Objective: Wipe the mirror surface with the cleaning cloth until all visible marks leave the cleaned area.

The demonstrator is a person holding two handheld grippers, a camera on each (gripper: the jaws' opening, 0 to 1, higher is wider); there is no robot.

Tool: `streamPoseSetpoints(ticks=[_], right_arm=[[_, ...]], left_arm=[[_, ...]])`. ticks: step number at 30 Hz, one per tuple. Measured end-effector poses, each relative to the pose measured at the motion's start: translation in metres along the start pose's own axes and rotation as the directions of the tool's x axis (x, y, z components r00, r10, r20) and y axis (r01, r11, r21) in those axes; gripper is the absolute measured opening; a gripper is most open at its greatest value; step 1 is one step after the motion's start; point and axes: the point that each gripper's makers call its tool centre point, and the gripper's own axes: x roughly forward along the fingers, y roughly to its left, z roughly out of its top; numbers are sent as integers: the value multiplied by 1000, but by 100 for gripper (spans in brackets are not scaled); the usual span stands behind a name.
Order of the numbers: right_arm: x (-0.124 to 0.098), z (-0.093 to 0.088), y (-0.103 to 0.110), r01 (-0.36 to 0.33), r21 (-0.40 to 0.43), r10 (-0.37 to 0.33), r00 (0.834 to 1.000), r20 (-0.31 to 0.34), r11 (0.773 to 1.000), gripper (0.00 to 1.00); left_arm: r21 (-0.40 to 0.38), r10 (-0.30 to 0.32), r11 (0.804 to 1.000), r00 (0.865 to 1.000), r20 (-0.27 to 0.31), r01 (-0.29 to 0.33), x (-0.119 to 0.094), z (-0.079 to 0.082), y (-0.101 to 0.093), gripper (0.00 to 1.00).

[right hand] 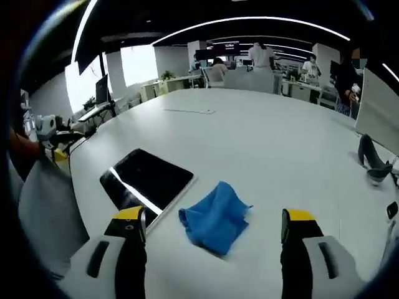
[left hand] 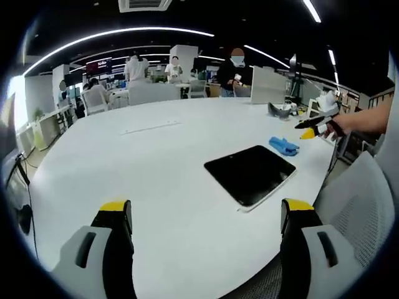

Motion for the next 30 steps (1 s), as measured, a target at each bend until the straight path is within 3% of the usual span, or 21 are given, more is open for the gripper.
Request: streamPoseSetpoints(ticks=[4, 10, 14, 17, 20, 21, 23, 25, 30], right_arm=[[-11, -23, -3, 4, 23, -3, 999, -41, 1000, 94], [-27, -26, -1, 0, 57, 1, 1000, -16, 998, 97], [-38, -19, 6, -23, 63, 23, 1000, 13, 998, 98], [-38, -22, 2, -23, -9, 23, 1000, 0, 1000, 98], [-38, -37, 1, -28, 143, 38, 997, -63, 989, 98], [-38, -36, 2, -31, 150, 38, 998, -47, 988, 98], [-40, -31, 3, -35, 106, 35, 999, -5, 994, 95], [-41, -32, 5, -34, 77, 36, 999, -14, 996, 94], [-41, -40, 4, -15, 83, 19, 999, -46, 996, 96]], left_arm=[[-21, -7, 1000, 1000, 26, 7, -2, 6, 0, 99], [-36, -59, 998, 997, 43, 61, -6, 12, -11, 99], [-32, -45, 998, 999, 16, 45, -5, 8, -7, 99], [-31, -23, 999, 999, 26, 24, -10, 13, -1, 99], [-73, 4, 997, 1000, 20, -2, -15, 13, 9, 99], [-77, 3, 997, 1000, 19, -1, -16, 12, 10, 99], [-87, 19, 996, 1000, -10, -20, -19, 1, 14, 99], [-106, 24, 994, 999, -24, -27, -20, -8, 14, 99], [-22, 64, 998, 998, -2, -64, -19, -7, 18, 99]])
